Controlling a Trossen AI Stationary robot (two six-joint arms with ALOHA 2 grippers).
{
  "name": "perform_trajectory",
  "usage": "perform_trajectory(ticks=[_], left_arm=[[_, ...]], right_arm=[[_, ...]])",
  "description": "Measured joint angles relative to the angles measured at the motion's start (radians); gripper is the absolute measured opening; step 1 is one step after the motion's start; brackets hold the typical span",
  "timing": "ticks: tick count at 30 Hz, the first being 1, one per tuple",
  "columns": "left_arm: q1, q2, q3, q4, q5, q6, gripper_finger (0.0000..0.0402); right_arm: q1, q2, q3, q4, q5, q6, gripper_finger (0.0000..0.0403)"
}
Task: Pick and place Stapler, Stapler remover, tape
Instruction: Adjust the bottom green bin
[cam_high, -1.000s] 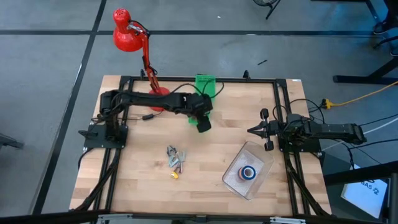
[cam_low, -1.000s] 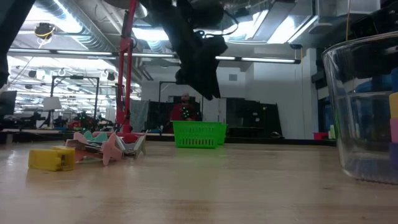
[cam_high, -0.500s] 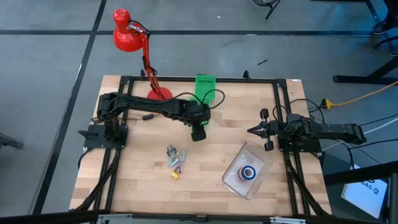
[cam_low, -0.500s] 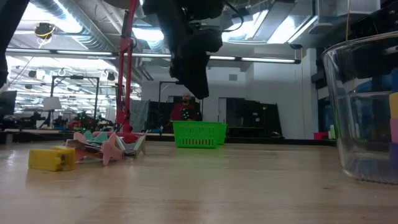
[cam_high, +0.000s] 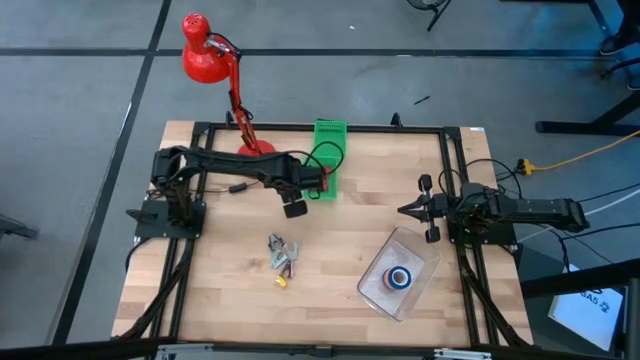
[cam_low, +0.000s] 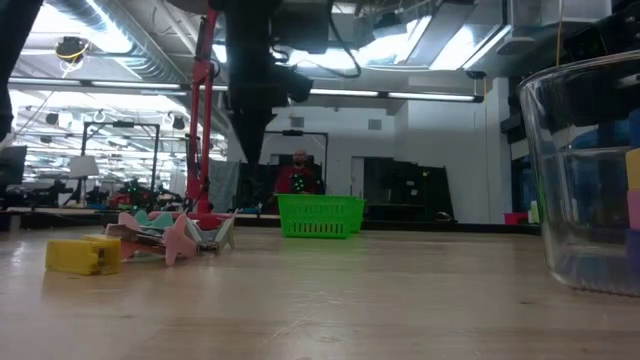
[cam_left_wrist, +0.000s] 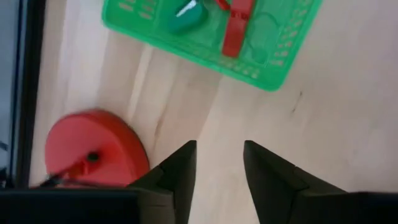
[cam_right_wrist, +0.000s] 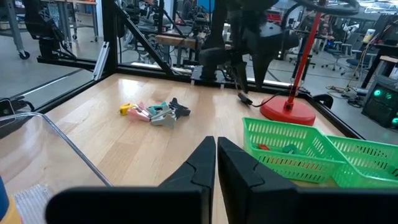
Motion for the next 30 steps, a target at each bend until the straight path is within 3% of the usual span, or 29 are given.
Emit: perform_trajectory(ticks=[8, 12, 23, 27, 30], left_arm=[[0.049, 0.045, -0.087, 0.075, 0.054, 0.069, 0.0047], [0.06, 0.05, -0.117, 0.2, 0.059, 0.123, 0.0006], [0.073, 0.067, -0.118, 0.384, 0.115, 0.222, 0.0002], [0.055, 0.066, -0.07, 0.256, -0.012, 0.229, 0.0002], [0.057, 0.066, -0.035, 0.255, -0.029, 0.288, 0.0002]], right_arm=[[0.0, 0.0, 0.0, 0.0, 0.0, 0.0, 0.0021], [0.0, 0.0, 0.0, 0.0, 0.0, 0.0, 0.0021], [0.0, 0.0, 0.0, 0.0, 0.0, 0.0, 0.0021], [0.0, 0.0, 0.0, 0.0, 0.0, 0.0, 0.0021], [0.0, 0.0, 0.0, 0.0, 0.0, 0.0, 0.0021]])
